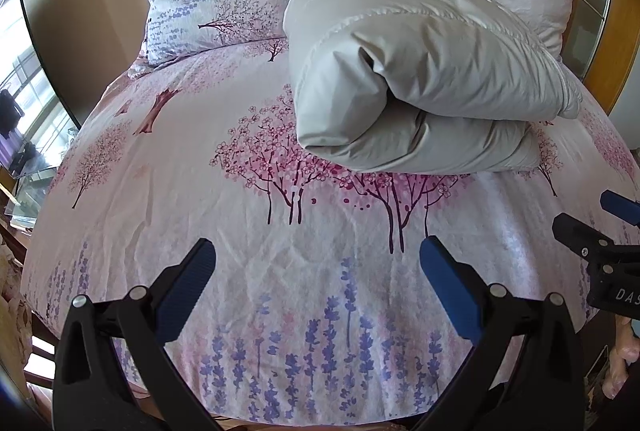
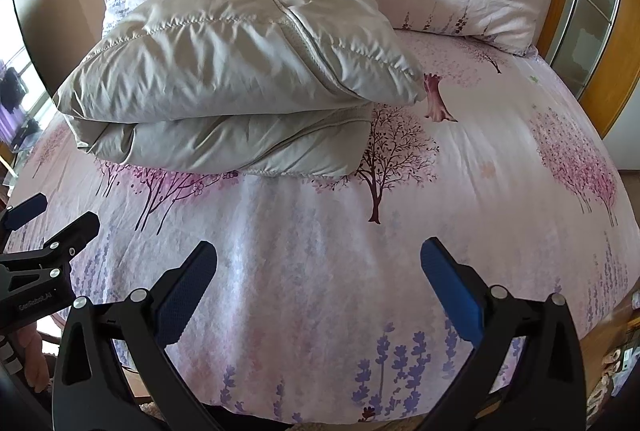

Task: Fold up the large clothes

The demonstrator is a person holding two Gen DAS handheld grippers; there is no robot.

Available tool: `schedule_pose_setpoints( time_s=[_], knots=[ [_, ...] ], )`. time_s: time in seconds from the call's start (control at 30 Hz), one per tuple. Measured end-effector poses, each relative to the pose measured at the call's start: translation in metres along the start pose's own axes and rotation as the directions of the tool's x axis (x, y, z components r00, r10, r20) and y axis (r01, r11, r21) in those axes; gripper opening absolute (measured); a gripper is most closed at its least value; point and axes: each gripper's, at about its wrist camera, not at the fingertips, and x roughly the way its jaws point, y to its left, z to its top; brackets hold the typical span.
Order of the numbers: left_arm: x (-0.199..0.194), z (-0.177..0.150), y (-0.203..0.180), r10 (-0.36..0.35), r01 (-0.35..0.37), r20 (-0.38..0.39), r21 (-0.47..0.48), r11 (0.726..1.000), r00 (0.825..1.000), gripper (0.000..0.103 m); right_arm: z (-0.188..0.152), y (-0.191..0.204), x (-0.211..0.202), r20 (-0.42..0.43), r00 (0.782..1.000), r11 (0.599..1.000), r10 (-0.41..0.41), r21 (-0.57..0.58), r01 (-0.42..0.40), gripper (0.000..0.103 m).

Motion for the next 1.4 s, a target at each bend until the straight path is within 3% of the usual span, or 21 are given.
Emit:
schedule_pose_setpoints(
  time_s=[1.4],
  knots=[
    [0.0026, -0.0006, 0.0015, -0.016, 0.016, -0.005, -0.008, 1.0, 1.0, 0.101, -0.0014, 0.0012, 0.0015, -0.005, 1.0, 1.0, -0.002, 0.012, 0.002, 0.102]
  ],
)
